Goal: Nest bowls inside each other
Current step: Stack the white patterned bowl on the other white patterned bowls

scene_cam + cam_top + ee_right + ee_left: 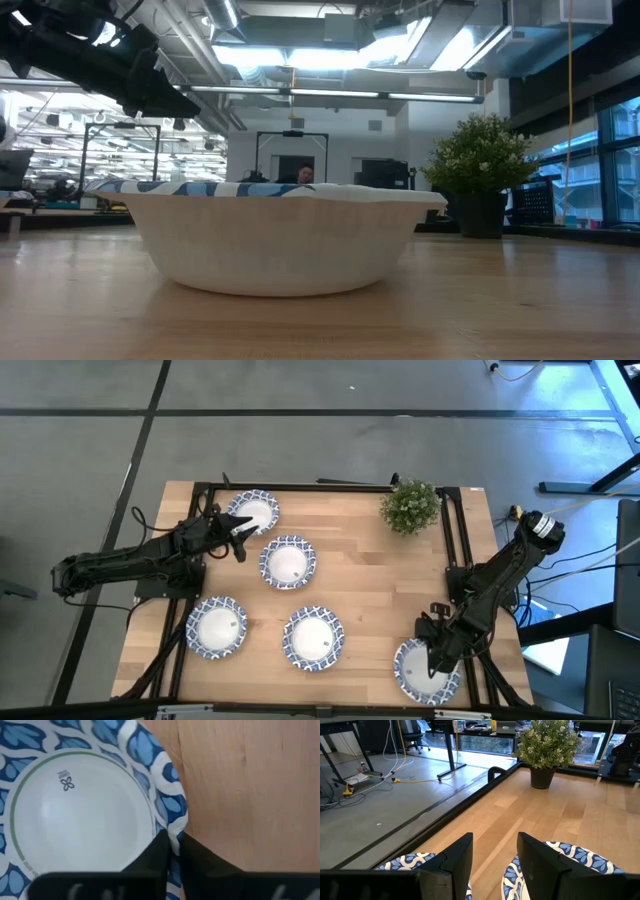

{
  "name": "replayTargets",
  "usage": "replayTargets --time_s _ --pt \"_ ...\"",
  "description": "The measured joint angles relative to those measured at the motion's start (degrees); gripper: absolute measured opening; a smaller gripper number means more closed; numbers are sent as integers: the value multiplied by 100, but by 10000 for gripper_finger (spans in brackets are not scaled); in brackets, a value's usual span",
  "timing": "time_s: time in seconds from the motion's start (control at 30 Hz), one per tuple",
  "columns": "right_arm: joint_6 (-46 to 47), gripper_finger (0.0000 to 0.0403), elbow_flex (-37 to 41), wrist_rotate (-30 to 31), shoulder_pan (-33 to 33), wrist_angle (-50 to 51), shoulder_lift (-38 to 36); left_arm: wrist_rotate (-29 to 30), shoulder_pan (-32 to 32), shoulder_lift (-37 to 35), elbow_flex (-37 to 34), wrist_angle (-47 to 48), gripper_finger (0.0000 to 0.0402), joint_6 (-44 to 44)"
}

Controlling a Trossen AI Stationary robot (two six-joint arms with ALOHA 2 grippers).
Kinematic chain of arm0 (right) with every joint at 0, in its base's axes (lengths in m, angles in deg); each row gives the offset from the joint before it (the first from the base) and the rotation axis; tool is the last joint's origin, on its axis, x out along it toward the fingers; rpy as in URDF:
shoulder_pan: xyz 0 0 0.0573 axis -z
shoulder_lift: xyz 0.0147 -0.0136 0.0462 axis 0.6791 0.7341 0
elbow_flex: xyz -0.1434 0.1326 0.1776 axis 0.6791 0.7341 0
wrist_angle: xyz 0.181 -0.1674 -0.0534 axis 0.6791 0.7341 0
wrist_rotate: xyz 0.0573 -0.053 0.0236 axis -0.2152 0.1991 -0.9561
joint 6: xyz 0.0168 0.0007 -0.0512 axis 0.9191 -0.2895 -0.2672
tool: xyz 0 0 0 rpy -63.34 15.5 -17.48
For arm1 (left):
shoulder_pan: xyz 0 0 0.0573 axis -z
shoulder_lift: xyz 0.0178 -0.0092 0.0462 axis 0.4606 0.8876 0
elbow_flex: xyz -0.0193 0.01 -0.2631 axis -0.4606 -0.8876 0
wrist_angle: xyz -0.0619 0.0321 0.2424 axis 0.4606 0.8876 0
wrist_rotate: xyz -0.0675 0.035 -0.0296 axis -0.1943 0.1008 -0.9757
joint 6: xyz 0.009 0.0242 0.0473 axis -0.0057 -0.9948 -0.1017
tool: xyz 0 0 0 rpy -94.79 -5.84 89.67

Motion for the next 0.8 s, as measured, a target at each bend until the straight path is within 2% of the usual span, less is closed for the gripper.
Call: replayTargets --time_s 0.13,0.37,0.53,0.8 --pt "-1 7 -2 0 0 2 0 -1 0 1 0 0 149 -1" --pt "-81 15 -2 -2 172 26 0 -1 0 1 0 0 149 -4" --pt "-457 6 -2 -204 562 17 0 0 0 0 0 0 149 -6" --pt "-1068 4 -91 -193 1480 18 1 0 0 0 0 0 149 -21"
